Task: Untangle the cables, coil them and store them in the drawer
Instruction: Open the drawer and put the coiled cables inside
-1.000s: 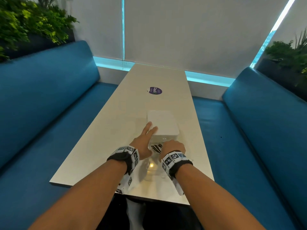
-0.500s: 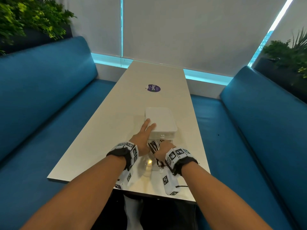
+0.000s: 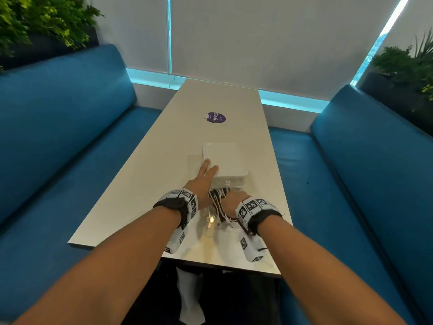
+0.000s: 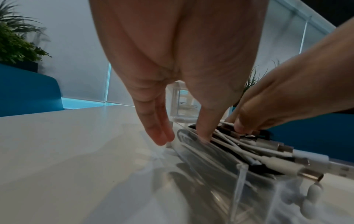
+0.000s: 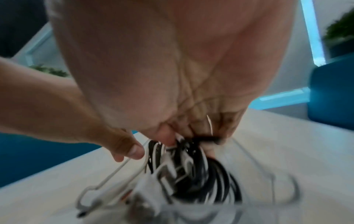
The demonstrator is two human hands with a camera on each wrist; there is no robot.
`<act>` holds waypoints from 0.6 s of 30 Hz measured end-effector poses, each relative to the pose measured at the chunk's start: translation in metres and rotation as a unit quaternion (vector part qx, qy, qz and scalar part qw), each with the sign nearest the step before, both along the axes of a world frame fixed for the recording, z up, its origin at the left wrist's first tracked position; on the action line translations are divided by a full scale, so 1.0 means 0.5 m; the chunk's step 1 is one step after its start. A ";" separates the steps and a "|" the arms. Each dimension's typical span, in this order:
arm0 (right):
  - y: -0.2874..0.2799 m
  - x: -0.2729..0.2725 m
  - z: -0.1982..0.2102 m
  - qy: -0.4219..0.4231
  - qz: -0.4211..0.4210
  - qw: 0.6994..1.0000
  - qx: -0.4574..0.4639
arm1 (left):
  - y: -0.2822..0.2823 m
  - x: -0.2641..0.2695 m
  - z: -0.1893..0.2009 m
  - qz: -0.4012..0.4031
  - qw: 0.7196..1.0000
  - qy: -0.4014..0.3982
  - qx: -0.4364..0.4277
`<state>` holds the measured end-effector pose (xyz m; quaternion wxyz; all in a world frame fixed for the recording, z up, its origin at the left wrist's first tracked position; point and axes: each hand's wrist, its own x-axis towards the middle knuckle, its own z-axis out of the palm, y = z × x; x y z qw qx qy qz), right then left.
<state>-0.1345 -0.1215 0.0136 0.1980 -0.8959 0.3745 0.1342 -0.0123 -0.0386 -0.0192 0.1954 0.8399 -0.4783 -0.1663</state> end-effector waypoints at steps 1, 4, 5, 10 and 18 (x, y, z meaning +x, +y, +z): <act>-0.004 -0.007 0.006 0.009 0.002 1.000 -0.026 | 0.000 -0.001 0.000 -0.001 1.000 -0.002 0.001; -0.017 -0.005 0.003 0.021 0.034 0.996 -0.085 | 0.000 0.000 0.000 -0.002 1.000 -0.009 -0.001; -0.020 -0.003 0.005 0.031 0.052 0.995 -0.078 | 0.000 0.000 0.000 -0.003 1.000 -0.010 -0.003; -0.038 -0.016 -0.012 -0.052 -0.002 0.998 -0.044 | 0.001 -0.009 0.002 -0.003 1.000 -0.008 -0.018; -0.080 -0.031 -0.011 -0.123 -0.058 0.991 0.001 | 0.001 -0.006 0.011 0.000 1.000 -0.026 0.003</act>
